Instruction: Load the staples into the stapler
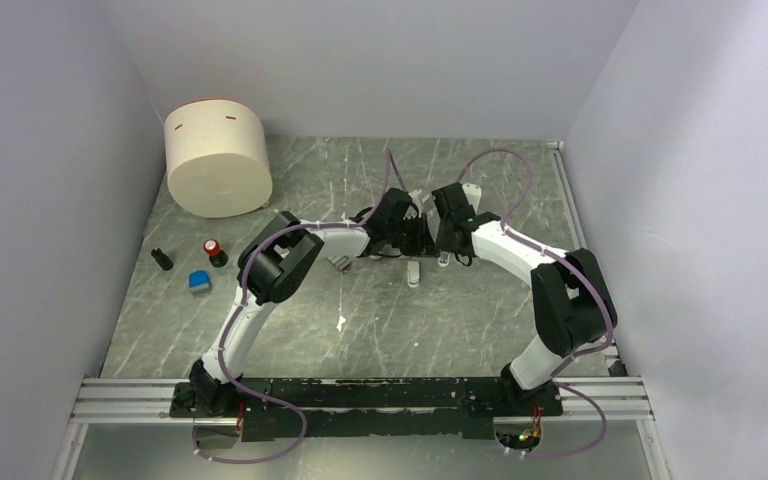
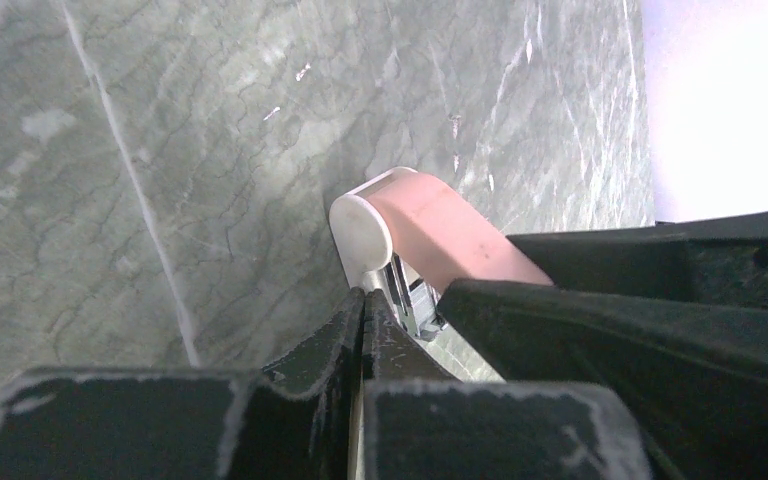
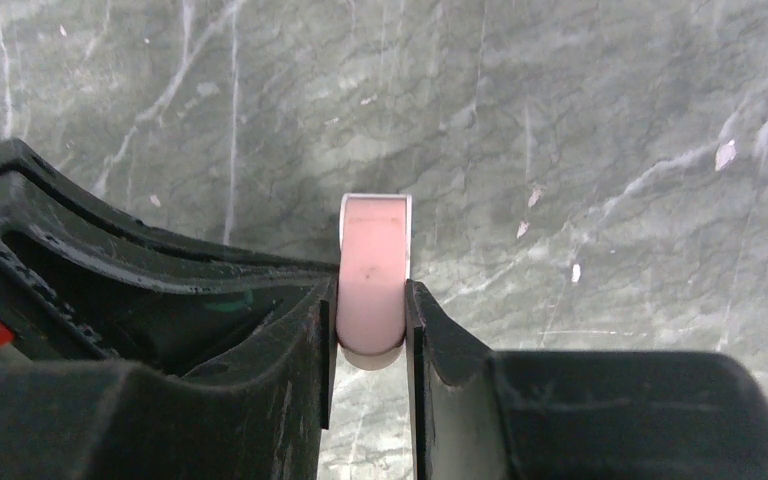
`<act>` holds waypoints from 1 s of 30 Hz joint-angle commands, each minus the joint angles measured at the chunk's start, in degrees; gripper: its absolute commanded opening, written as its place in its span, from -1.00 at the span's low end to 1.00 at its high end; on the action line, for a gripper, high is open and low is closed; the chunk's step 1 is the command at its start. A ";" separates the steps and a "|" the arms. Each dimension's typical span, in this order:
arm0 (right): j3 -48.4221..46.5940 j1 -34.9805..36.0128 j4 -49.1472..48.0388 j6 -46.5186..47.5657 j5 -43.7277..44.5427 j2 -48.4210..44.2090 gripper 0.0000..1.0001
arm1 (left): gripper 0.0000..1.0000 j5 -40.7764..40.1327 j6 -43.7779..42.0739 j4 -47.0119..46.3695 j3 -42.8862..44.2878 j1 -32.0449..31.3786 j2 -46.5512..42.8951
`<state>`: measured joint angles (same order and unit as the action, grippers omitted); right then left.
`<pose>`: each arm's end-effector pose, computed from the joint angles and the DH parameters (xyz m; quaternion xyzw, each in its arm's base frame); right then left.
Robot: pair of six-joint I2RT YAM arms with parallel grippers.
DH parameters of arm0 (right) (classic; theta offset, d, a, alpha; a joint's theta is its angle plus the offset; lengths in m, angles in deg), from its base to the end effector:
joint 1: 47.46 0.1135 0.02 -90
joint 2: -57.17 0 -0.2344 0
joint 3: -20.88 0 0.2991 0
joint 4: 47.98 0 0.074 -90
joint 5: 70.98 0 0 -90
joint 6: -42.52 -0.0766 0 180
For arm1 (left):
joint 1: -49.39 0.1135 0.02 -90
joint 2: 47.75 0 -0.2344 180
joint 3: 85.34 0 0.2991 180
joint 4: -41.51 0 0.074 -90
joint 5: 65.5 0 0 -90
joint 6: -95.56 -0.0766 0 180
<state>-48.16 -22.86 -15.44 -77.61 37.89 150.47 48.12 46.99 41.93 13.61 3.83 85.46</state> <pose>0.3616 0.1383 0.1020 0.0924 0.9420 -0.0100 0.3225 0.3606 -0.4115 0.0339 0.1262 0.8630 -0.4443 0.2049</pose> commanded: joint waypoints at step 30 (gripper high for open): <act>3.75 1.42 0.39 -3.33 -1.02 8.85 -0.49 | -0.86 -1.82 -0.86 3.16 -2.45 -0.37 0.12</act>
<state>-45.95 -21.47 -15.64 -79.84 38.02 153.37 48.05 47.15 41.34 13.39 3.87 85.44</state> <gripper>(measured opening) 0.301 0.067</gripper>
